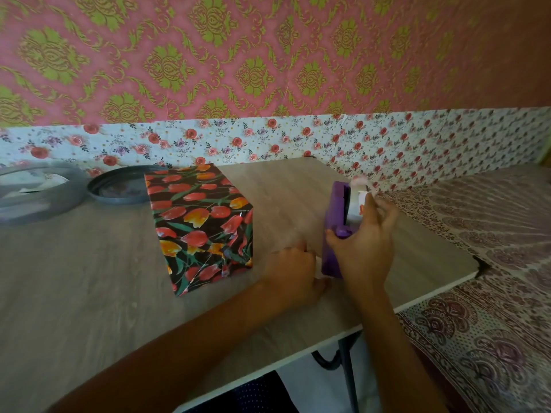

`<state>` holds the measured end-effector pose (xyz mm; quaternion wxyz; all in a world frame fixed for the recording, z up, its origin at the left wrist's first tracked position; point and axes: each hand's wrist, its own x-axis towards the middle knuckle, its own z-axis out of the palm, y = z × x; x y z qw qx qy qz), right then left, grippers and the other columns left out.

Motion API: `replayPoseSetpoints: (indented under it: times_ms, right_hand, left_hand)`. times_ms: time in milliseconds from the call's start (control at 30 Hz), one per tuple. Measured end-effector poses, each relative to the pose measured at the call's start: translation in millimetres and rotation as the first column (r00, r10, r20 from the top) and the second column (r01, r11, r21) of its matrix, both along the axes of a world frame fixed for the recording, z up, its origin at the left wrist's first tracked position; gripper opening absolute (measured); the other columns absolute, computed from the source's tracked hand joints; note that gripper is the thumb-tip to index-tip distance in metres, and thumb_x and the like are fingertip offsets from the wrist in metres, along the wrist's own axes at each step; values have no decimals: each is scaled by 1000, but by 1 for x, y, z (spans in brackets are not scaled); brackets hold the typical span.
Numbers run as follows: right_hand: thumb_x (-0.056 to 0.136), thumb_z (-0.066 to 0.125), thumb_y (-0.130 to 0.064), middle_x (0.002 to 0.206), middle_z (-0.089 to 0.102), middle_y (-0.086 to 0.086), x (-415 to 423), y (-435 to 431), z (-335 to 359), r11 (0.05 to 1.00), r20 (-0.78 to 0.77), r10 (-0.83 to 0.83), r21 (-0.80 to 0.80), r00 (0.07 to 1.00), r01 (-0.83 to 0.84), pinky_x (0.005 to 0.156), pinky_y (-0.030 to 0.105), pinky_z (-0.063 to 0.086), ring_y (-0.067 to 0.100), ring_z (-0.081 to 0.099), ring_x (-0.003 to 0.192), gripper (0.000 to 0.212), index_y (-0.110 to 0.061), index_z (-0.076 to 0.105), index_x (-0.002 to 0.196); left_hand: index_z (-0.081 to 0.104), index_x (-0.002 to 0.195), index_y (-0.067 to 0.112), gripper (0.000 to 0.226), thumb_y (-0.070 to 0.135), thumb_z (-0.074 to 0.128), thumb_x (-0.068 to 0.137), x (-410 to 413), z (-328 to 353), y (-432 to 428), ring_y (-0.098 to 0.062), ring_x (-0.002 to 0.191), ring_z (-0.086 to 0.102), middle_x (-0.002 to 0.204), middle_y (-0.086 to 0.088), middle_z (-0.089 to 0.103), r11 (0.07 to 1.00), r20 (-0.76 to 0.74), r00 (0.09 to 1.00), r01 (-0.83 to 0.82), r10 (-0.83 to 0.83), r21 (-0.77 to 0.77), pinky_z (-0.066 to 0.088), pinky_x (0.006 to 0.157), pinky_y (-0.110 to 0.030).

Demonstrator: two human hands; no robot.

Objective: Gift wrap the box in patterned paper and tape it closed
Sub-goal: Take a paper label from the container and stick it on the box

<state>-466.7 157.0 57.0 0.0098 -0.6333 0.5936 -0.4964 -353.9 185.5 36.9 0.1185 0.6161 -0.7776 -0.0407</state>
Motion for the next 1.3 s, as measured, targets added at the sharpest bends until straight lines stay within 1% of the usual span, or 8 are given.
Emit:
replayPoseSetpoints:
  times_ms: [167, 267, 400, 467, 600, 833, 1100, 1300]
  right_hand:
    - [73, 76, -22, 118, 49, 11, 2, 6, 8, 908, 156, 132, -415, 979, -57, 94, 21, 44, 12, 47, 111, 58, -2, 56, 124]
    - [77, 70, -16, 102, 56, 1, 5, 12, 39, 811, 208, 361, -552, 909, -196, 83, 17, 50, 9, 60, 95, 27, -13, 65, 103]
    - [73, 71, 5, 82, 72, -2, 20, 21, 80, 730, 383, 679, -261, 626, -632, 68, 17, 54, 5, 69, 77, 33, -26, 67, 85]
    - [75, 68, 5, 73, 73, -3, 29, 21, 92, 639, 325, 745, -98, 582, -763, 66, 22, 56, 8, 70, 71, 29, -23, 68, 82]
    - [74, 69, 7, 71, 70, -3, 57, 13, 115, 542, 254, 809, 26, 530, -840, 67, 25, 54, 11, 66, 68, 26, -19, 68, 80]
    - [75, 70, 4, 63, 71, -2, 92, -3, 130, 479, 466, 778, -4, 422, -878, 60, 18, 49, 7, 62, 60, 26, -18, 63, 88]
    - [78, 69, 2, 67, 68, 1, 124, -15, 121, 475, 520, 706, 157, 481, -866, 52, 22, 50, 10, 59, 54, 24, -15, 63, 95]
    - [71, 79, -15, 91, 67, -7, 145, -7, 126, 497, 116, 836, 251, 536, -830, 70, 20, 52, 8, 65, 76, 36, -27, 61, 99]
  left_hand:
    - [41, 137, 16, 48, 35, 50, 94, 12, 14, 10, -20, 116, 52, 136, -4, 48, 999, -120, 993, 11, -16, -42, 43, 94, -30]
    - [26, 146, 24, 55, 32, 46, 95, 27, 47, 26, -12, 120, 51, 142, 3, 45, 947, -390, 913, -17, -116, -320, 41, 97, -19]
    - [16, 139, 46, 70, 56, 55, 81, 55, 109, 39, 5, 130, 36, 142, 24, 32, 829, -609, 704, -50, -366, -557, 32, 103, -9]
    - [11, 132, 56, 78, 55, 66, 75, 68, 132, 41, 8, 120, 45, 134, 27, 37, 831, -566, 737, -12, -368, -556, 40, 96, -9]
    - [25, 128, 49, 70, 22, 71, 82, 102, 152, 40, 0, 85, 61, 109, 17, 57, 826, -450, 849, -28, -277, -563, 51, 69, -12]
    - [60, 80, 25, 39, -13, 53, 82, 156, 148, 43, -19, 88, 62, 107, 5, 63, 935, -732, 667, -160, -135, -317, 48, 61, -22]
    - [67, 75, 14, 23, -8, 63, 82, 190, 138, 42, -14, 73, 67, 81, 1, 70, 945, -868, 495, -267, -34, -189, 53, 66, -24]
    - [40, 97, 24, 44, -5, 68, 79, 193, 158, 38, -27, 72, 69, 78, 1, 72, 966, -738, 675, -201, 14, -165, 54, 67, -33]
